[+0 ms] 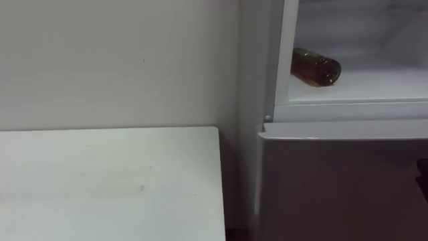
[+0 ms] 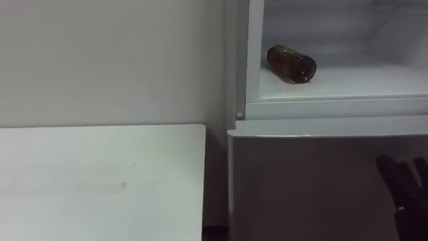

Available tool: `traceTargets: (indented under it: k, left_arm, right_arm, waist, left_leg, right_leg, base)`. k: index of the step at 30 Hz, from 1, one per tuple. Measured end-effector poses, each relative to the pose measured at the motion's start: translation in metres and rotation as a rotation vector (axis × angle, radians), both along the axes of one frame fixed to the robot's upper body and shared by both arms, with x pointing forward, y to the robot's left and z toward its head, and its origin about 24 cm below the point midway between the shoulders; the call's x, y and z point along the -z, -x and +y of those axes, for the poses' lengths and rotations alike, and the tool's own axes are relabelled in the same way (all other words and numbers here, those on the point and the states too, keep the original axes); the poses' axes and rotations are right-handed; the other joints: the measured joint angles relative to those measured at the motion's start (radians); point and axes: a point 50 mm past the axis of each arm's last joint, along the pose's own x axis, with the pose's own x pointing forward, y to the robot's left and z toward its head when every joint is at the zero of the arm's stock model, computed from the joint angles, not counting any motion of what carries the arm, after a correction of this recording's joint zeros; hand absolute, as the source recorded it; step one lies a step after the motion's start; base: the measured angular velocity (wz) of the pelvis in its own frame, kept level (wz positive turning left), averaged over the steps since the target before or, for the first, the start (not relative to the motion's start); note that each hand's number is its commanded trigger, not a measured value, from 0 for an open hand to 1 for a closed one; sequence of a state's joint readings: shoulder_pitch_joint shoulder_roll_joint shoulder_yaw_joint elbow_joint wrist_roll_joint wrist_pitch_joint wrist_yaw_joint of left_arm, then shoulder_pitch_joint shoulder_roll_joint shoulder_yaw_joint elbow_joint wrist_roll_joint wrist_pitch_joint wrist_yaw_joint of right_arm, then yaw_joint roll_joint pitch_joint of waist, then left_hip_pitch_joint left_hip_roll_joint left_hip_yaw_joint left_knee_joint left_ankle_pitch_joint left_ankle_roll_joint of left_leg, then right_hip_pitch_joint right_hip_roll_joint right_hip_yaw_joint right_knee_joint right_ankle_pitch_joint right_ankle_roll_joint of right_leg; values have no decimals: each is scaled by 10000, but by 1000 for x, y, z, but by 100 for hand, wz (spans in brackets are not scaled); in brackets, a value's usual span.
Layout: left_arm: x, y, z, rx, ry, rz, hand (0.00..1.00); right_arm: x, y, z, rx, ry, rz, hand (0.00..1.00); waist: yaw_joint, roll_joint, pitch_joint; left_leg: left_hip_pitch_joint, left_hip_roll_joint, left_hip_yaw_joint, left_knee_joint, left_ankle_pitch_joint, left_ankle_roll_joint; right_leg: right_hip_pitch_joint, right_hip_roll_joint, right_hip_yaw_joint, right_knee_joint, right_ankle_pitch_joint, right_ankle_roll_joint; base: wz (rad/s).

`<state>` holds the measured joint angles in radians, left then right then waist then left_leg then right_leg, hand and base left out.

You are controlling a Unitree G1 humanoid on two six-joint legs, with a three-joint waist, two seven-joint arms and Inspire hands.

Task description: Put the bottle in the upper fridge

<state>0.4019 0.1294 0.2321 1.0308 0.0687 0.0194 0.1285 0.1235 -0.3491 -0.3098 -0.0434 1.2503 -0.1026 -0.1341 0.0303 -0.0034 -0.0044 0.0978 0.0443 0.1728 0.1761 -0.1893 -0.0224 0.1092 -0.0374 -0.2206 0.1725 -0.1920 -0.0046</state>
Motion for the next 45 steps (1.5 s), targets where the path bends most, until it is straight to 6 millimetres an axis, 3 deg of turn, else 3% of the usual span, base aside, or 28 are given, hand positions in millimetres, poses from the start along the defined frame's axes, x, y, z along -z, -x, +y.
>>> traceTargets:
  k: [4, 12, 19, 25, 34, 45]
  left_arm:
    - [0, 3, -1, -77, 36, 46, 0]
    - [0, -1, 0, -254, 10, -113, 0]
    - [-1, -7, 5, -553, -339, -459, 0]
    - [-2, -5, 7, -856, -481, -434, 0]
    - [-2, 0, 7, -1321, -227, -392, 0]
    - [-6, -3, 16, -1650, -501, -824, 0]
  right_arm:
    - [16, 6, -12, 621, -309, 590, 0]
    - [17, 19, -29, 1825, -637, 791, 0]
    - [34, 35, -51, 3394, -1383, 1666, 0]
    - [41, 46, -62, 4465, -1840, 2365, 0]
    - [68, 66, -76, 6295, -2291, 4406, 0]
    - [50, 87, -105, 8302, -2629, 4459, 0]
  waist:
    - [-106, -63, 11]
    - [-309, -222, 12]
    - [-467, -456, 8]
    - [-627, -449, 13]
    - [-838, -523, 17]
    - [-951, -594, 38]
  left_leg:
    - [59, -5, 51, -59, -2, 2]
    - [-12, -13, 52, -62, -2, 1]
    - [-23, -25, 53, -66, -13, 1]
    - [3, -25, 103, -75, -32, 3]
    - [-10, -25, 110, -99, -33, 4]
    - [-84, -37, 117, -118, -34, 6]
  right_leg:
    - [71, -6, 14, -39, -5, 10]
    - [-46, -10, 10, -58, -26, 27]
    - [-50, -23, 14, -62, -47, 36]
    - [-68, -1, 179, -43, -53, 44]
    - [-120, 6, 223, -4, -69, 50]
    - [-212, 3, 217, -15, -98, 59]
  base:
    - [-2]
    - [0]
    - [0]
    - [-4]
    - [0]
    - [0]
